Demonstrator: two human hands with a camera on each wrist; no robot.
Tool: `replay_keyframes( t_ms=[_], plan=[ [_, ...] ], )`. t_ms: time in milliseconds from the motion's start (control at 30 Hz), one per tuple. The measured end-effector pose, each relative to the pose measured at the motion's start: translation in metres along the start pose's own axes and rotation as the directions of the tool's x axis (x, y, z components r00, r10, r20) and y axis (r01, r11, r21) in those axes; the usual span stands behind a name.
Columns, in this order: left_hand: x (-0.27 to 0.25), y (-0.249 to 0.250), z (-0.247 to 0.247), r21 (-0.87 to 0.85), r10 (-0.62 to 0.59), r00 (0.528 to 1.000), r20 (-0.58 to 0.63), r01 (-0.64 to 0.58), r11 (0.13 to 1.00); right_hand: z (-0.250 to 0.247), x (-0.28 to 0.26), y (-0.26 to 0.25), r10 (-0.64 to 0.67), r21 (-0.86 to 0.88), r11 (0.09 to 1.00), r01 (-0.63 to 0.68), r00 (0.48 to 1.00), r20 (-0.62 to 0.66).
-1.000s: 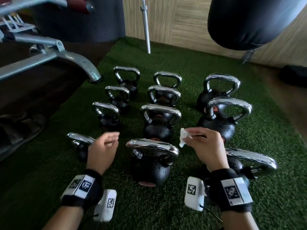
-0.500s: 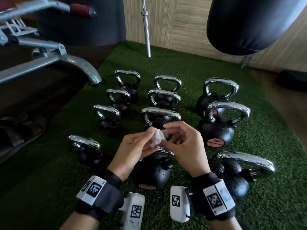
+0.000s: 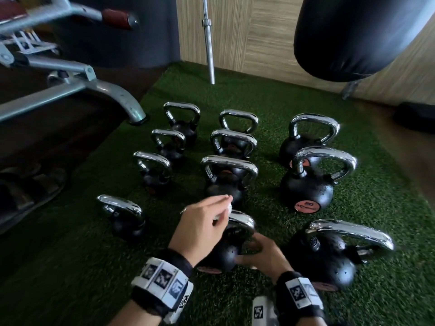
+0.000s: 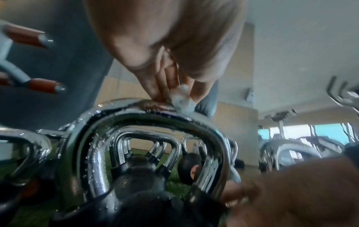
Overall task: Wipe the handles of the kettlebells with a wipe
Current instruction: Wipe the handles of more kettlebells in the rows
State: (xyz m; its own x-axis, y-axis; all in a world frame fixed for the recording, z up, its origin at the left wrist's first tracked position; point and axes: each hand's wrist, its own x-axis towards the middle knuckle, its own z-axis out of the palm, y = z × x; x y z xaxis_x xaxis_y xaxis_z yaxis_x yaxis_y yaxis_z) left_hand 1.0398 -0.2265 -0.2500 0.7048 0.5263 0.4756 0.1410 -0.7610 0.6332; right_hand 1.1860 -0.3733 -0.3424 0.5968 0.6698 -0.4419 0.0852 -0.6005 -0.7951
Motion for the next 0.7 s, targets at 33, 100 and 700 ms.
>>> replay_keyframes(
  t_ms=[33,100,700],
  plan=[
    [0.001,0.001,0.007,0.073,0.021,1.0,0.008,-0.021,0.997,0.01,0.005,0.004,-0.02,0.027,0.999,0.022,0.999,-0.049],
    [0.002,0.0,0.016,0.186,0.073,0.997,-0.01,-0.07,0.98,0.026,0.01,0.004,-0.022,0.097,0.994,0.041,0.981,-0.192],
    [-0.029,-0.062,0.005,-0.077,-0.258,0.885,-0.388,0.248,0.966,0.039,0.014,0.004,0.016,0.136,0.99,0.034,0.938,-0.347]
  ],
)
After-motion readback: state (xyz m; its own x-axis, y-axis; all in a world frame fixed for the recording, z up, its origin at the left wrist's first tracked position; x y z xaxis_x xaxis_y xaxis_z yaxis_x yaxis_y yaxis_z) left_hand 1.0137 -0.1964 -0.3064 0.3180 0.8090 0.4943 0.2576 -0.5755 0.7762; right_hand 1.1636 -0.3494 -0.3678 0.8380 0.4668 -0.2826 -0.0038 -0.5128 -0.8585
